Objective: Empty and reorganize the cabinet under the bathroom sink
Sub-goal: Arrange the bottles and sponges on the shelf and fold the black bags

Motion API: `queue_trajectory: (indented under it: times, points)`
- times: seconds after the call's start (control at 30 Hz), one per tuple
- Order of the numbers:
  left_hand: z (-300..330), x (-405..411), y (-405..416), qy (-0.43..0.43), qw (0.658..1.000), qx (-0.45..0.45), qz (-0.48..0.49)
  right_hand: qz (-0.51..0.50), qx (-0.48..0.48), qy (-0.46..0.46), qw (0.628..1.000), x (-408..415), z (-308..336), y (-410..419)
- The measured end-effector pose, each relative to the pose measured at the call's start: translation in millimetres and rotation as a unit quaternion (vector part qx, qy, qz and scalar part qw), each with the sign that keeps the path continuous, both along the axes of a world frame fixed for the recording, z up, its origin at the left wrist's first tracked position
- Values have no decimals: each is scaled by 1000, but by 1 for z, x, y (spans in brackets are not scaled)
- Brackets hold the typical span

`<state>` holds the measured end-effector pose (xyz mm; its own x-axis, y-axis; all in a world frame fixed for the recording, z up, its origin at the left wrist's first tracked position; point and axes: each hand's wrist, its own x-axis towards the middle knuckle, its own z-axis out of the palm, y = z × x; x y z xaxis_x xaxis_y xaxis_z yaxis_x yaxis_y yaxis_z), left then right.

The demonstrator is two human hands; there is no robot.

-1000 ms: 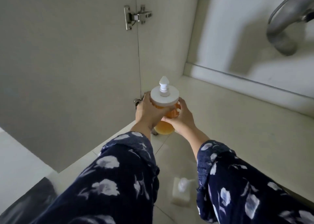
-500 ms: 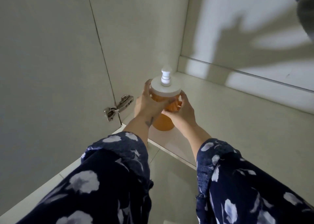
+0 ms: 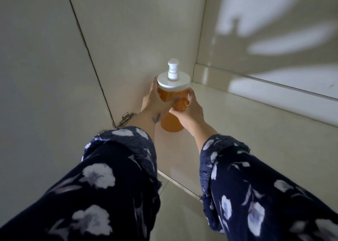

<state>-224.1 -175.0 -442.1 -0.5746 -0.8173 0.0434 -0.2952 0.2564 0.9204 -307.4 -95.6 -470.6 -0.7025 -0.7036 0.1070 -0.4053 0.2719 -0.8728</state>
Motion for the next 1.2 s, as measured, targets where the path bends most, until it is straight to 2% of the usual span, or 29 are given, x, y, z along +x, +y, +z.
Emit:
queue_trajectory:
  times: [0.17,0.27,0.4,0.6,0.77,0.93,1.1,1.2]
  points:
    - [8,23,19,-69,996,32,-37,22,122,-15,992,4,20,9]
    - [-6,52,52,-137,988,67,-38,17,210,24,977,19,18,32]
    - [-35,96,91,-202,976,53,-63,58,228,78,969,61,-1,74]
    - [-55,169,139,-230,968,44,-89,104,263,68,957,117,2,156]
    - [-64,244,167,-253,965,44,-52,125,320,22,939,168,-2,210]
    - [-61,309,194,-251,964,75,-40,147,318,-23,936,229,-3,218]
    - [-66,364,182,-241,967,42,68,249,332,4,910,279,-12,196]
    - [-75,397,181,-259,958,16,126,288,334,20,897,303,-27,182]
